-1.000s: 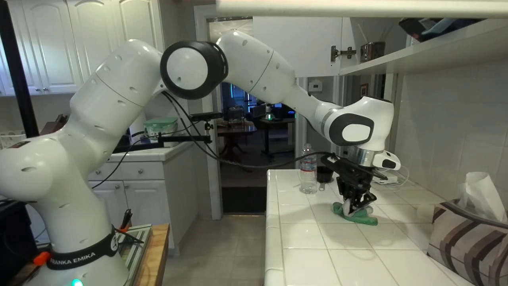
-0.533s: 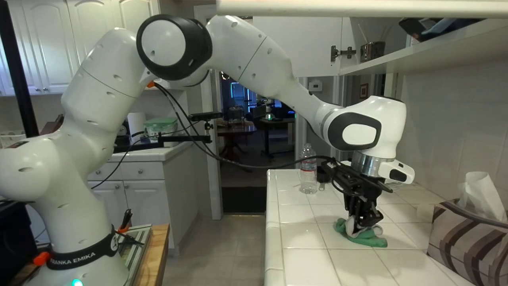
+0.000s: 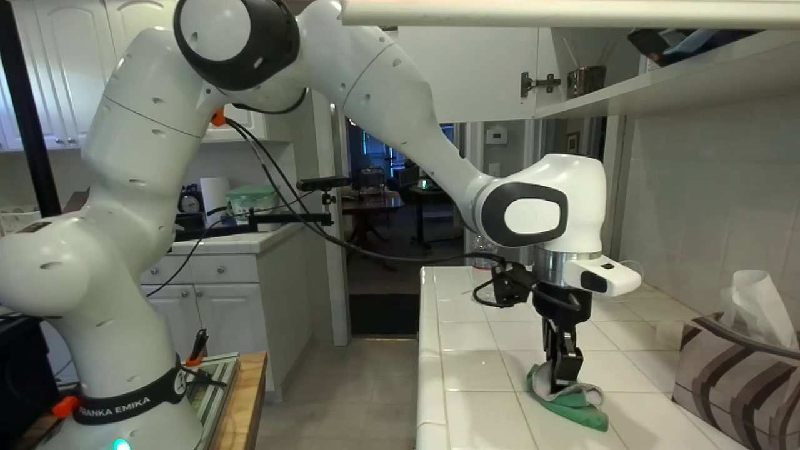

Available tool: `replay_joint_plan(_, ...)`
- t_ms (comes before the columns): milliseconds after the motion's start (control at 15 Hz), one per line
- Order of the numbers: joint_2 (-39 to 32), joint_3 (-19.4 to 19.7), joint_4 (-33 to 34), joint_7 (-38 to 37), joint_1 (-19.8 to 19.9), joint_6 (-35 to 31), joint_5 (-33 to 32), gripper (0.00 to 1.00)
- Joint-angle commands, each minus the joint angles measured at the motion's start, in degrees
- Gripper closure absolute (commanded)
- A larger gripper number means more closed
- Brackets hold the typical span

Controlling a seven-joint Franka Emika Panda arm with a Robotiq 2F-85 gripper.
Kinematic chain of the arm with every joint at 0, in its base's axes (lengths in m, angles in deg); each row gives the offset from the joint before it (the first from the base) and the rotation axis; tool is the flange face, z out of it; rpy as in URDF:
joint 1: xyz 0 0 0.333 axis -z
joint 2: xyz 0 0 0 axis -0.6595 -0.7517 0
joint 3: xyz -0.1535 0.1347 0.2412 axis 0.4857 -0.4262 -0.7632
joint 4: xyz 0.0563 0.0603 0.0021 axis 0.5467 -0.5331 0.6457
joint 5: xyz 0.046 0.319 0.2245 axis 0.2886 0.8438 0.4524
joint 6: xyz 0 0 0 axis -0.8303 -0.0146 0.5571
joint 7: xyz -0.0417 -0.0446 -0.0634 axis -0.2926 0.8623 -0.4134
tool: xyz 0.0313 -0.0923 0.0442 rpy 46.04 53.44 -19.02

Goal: Move the white mug to the left then use the green towel to wipe the countertop.

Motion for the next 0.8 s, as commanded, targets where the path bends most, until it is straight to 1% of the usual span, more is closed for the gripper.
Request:
replay_joint_plan(0,5.85,3.06,-10.28,-9.33,-2.95,-5.30,-4.50,0.42)
replay_joint_plan(133,9.01,4.21,-14.08,-12.14,-3.90,-7.14,-6.44,0.30)
replay_joint_plan(200,10.84,4.48,-16.19,-12.47,-4.18,-8.10,-7.52,0.22)
replay_joint_plan(267,12.53,4.72,-17.94,-12.49,-4.40,-8.86,-8.85,0.15)
replay_joint_plan(333,14.78,4.33,-20.23,-10.40,-4.09,-10.38,-9.95,0.07)
replay_joint_plan(400,16.80,4.33,-21.93,-9.70,-4.08,-11.38,-11.68,0.02)
replay_joint_plan(533,21.88,3.84,-25.41,-6.83,-3.98,-12.34,-16.46,0.00)
replay_joint_plan(733,29.59,1.22,-30.20,0.27,-2.25,-12.23,-18.54,0.00)
